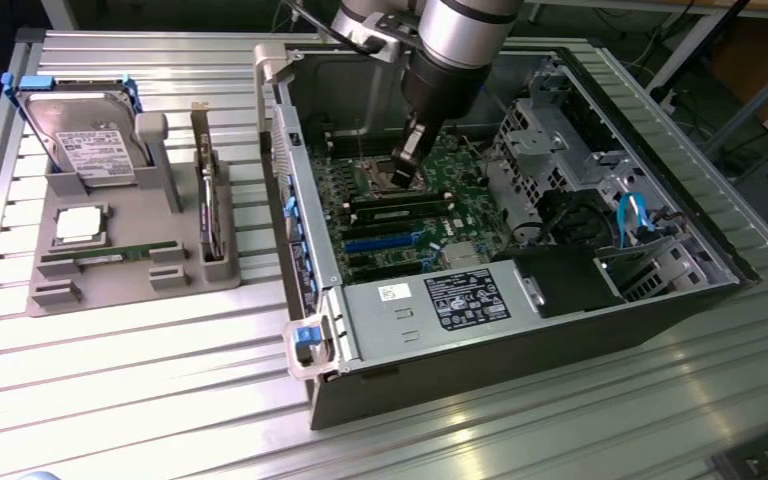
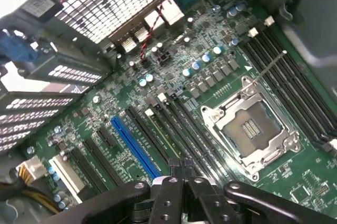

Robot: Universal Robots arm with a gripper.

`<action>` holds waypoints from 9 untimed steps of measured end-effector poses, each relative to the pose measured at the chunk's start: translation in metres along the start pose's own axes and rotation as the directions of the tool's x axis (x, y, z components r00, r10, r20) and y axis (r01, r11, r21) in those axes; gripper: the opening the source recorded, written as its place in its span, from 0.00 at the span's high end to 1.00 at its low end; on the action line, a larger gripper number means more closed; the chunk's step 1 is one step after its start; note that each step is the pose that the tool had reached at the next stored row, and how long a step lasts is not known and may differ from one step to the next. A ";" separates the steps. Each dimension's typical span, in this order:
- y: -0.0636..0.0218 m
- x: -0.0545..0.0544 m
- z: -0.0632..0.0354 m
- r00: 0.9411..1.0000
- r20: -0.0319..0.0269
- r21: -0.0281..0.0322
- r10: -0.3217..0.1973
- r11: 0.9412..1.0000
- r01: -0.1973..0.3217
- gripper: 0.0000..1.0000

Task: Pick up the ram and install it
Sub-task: 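Press down the ram until it locks into place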

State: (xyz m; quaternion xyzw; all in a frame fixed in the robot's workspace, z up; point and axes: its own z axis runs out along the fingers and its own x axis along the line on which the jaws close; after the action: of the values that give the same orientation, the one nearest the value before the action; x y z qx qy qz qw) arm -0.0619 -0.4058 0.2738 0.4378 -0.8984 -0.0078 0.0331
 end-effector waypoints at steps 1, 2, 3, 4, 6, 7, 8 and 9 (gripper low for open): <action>0.0000 0.000 0.0000 1.000 0.001 -0.001 0.021 1.000 -0.021 0.89; 0.0000 0.000 0.0000 0.998 0.003 -0.003 0.063 0.998 -0.063 0.89; 0.0000 0.000 0.0000 0.996 0.004 -0.005 0.094 0.996 -0.094 0.89; 0.0000 0.000 0.0000 0.993 0.005 -0.006 0.119 0.993 -0.119 0.89; 0.0000 0.000 0.0000 0.985 0.006 -0.009 0.172 0.985 -0.172 0.89; 0.0000 0.000 0.0000 0.980 0.007 -0.011 0.197 0.980 -0.197 0.89; 0.0000 0.000 0.0000 0.975 0.008 -0.012 0.222 0.975 -0.221 0.89; 0.0000 0.000 0.0000 0.971 0.008 -0.013 0.239 0.971 -0.239 0.89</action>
State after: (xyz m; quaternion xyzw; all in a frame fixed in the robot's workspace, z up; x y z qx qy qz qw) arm -0.0619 -0.4058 0.2738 0.3262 -0.9447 -0.0114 0.0320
